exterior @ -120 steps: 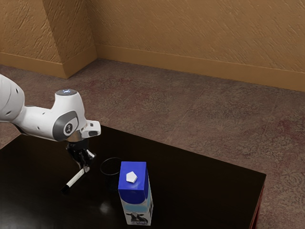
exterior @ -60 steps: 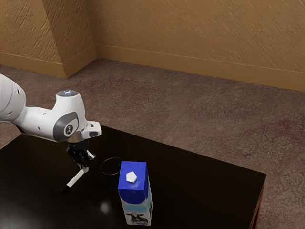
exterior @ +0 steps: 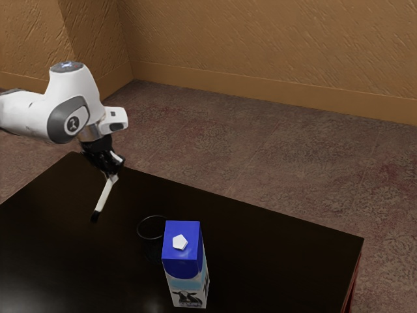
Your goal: Put the marker into the pen holder.
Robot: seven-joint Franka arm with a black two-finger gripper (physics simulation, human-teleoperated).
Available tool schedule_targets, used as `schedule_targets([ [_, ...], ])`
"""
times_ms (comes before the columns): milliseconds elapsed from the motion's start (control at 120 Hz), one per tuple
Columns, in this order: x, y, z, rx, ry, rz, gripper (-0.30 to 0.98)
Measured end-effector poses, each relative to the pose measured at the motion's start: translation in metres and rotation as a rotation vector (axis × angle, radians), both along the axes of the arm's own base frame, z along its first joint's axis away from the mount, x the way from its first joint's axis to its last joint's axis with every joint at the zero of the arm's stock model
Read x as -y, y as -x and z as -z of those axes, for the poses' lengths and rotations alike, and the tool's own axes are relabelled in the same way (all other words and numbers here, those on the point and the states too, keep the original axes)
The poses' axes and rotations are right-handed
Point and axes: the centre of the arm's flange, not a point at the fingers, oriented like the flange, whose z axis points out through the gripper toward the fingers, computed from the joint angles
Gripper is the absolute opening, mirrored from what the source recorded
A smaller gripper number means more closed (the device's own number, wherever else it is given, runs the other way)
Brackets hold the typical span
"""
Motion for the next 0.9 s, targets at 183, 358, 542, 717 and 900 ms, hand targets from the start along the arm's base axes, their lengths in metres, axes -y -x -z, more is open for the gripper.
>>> schedule_targets([
  [183,0.046,-0.002,-0.067,0.105,-0.009,0.083,-0.1],
  [358,0.089,0.053,-0.074,0.216,0.02,0.158,-0.1],
  [542,0.109,0.044,-0.051,0.276,0.041,0.18,-0.09],
  [717,0.116,0.032,-0.042,0.332,0.056,0.176,-0.09],
  [900,0.125,0.041,-0.031,0.34,0.069,0.187,-0.09],
])
